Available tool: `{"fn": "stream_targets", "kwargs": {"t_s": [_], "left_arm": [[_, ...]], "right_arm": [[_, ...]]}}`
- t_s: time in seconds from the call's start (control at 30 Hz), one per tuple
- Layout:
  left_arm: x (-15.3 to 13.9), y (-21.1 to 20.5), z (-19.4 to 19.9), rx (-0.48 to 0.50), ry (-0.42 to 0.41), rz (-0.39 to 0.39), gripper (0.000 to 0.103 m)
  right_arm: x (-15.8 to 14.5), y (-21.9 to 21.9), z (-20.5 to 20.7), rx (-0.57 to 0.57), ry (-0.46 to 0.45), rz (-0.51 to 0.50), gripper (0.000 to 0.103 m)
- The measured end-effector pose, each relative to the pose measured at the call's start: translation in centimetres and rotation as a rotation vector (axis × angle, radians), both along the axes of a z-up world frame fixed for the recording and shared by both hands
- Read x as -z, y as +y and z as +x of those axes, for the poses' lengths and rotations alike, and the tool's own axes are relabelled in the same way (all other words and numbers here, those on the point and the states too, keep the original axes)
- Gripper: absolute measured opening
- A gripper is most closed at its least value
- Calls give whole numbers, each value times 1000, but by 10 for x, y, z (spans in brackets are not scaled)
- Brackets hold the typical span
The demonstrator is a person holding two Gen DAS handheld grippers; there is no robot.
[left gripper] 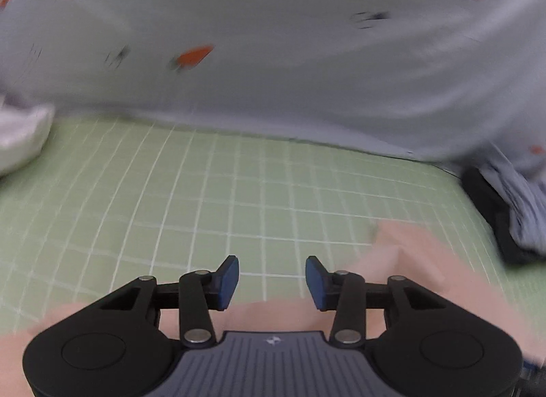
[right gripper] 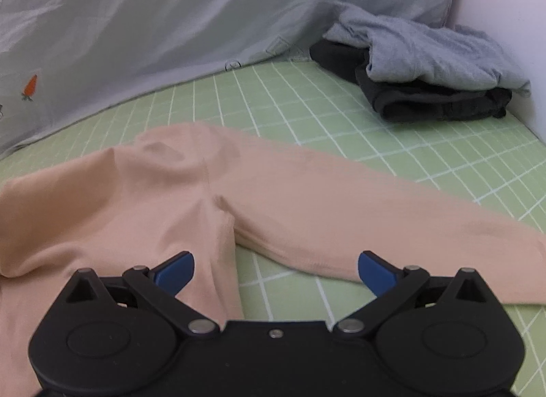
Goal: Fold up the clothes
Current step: 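Smooth the folded shirt side with the left gripper, then open it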
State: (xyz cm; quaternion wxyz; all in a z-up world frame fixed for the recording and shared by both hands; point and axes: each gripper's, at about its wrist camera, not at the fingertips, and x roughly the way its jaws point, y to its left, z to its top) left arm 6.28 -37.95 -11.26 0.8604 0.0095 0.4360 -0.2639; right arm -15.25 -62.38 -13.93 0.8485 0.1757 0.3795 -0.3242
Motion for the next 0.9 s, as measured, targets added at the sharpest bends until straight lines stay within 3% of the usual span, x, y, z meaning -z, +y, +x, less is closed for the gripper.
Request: {"fn": "stream_targets", "kwargs": {"t_s": [0.1,0.3,0.47,0.67,0.9], "left_arm": [[13,-7,4,26,57,14,43],[19,-36,-43,245,-25,123,45],[42,-49,-85,388,-79,274,45],[48,-50,-102,420,-131,317,49],[45,-50,-92,403,-151,322,50]], "right_arm": [[5,0,0,-1,22,7,103],[7,-7,-1,2,27,9,103],[11,-7,2,-32,30,16,103],[13,-7,-1,-59,40,9,103],[17,-9,-4,-55,55,5,103]]}}
